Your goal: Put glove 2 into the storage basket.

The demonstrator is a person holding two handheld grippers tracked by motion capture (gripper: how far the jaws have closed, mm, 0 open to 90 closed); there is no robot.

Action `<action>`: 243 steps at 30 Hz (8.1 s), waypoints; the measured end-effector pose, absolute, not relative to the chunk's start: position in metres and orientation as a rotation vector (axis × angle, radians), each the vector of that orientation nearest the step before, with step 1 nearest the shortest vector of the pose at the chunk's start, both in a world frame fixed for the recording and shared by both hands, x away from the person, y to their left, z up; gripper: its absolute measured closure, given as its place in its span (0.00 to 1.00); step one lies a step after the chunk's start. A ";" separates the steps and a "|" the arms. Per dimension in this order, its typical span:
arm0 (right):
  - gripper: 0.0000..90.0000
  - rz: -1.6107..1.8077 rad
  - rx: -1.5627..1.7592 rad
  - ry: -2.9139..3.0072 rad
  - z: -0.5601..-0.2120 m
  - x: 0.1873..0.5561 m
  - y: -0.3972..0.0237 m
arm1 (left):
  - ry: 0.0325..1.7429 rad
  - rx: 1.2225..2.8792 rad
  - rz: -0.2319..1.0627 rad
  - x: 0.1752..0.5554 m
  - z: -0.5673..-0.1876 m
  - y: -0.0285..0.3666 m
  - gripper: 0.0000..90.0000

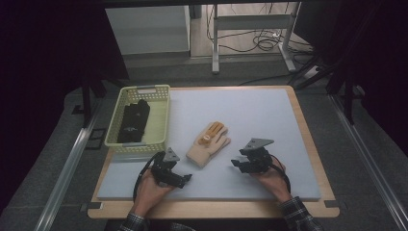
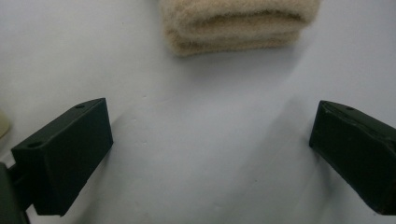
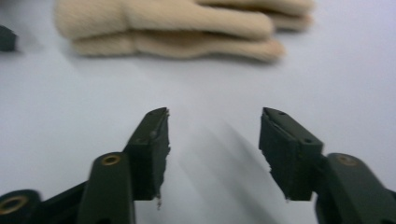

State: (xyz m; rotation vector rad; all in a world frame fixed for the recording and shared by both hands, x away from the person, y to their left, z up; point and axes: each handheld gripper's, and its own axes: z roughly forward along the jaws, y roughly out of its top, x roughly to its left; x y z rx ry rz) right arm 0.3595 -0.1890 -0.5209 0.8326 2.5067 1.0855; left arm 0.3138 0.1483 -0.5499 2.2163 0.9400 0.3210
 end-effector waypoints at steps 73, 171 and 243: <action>0.24 1.014 0.970 2.407 -0.533 0.361 -0.233 | 1.147 2.354 0.271 0.412 -0.520 0.047 0.33; 0.24 1.020 0.966 2.404 -0.533 0.361 -0.233 | 1.765 2.073 0.527 0.493 -0.477 0.231 0.70; 0.23 1.010 0.965 2.403 -0.533 0.361 -0.233 | 0.908 2.076 0.357 0.336 -0.500 0.134 0.00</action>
